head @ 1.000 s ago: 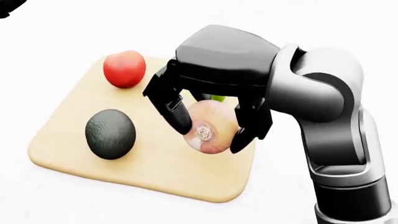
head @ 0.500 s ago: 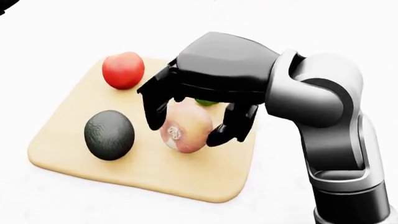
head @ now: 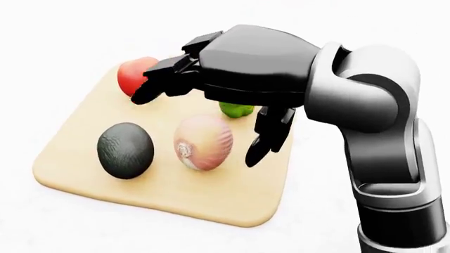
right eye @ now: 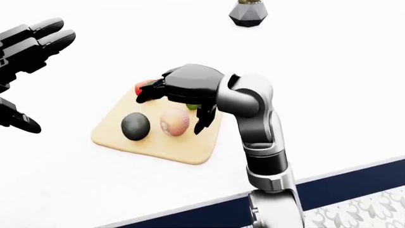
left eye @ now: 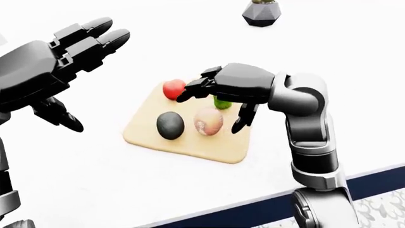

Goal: Place the avocado, onion, tomato and bell pepper on the cutting board.

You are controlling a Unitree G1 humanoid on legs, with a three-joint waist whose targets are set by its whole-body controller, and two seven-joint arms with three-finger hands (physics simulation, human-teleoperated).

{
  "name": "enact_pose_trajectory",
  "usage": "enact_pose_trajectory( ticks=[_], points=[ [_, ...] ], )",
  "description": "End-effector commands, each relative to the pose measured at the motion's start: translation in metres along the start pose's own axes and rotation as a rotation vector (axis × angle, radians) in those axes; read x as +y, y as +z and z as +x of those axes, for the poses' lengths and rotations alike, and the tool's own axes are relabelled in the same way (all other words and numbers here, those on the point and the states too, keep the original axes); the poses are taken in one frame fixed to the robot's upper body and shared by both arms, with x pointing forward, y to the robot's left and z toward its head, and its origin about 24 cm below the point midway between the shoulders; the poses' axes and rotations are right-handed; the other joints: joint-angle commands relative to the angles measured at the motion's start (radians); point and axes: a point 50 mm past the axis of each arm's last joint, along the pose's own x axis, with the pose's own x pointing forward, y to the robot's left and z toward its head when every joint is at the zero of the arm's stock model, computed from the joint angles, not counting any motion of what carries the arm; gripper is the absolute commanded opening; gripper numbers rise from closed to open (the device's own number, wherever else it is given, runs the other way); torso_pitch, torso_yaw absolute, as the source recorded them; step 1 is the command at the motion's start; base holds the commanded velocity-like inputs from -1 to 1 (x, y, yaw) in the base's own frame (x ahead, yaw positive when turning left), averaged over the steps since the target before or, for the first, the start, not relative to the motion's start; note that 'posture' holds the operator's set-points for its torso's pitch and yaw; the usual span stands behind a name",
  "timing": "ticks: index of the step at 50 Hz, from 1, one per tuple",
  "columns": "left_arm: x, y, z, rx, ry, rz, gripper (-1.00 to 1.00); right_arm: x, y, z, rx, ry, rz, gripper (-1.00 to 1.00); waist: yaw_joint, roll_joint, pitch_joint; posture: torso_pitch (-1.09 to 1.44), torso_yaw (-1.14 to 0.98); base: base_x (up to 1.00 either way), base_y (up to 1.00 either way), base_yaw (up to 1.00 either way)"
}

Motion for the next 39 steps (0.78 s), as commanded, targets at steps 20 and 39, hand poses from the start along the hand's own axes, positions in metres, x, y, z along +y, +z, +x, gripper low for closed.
enact_pose_trajectory(
  ticks=[20, 39],
  points=[
    [0.024, 0.004, -0.007, 0.004, 0.073, 0.051, 1.00, -0.056, -0.001, -0.045, 0.055, -0.083, -0.043, 1.00, 0.001, 0.002, -0.020, 0.00, 0.00, 0.00, 0.00, 0.00],
    [0.047, 0.002, -0.019, 0.048, 0.119, 0.057, 1.00, -0.077, -0.023, -0.114, 0.209, -0.172, -0.015, 1.00, 0.006, -0.013, -0.015, 0.00, 0.00, 0.00, 0.00, 0.00]
  ],
)
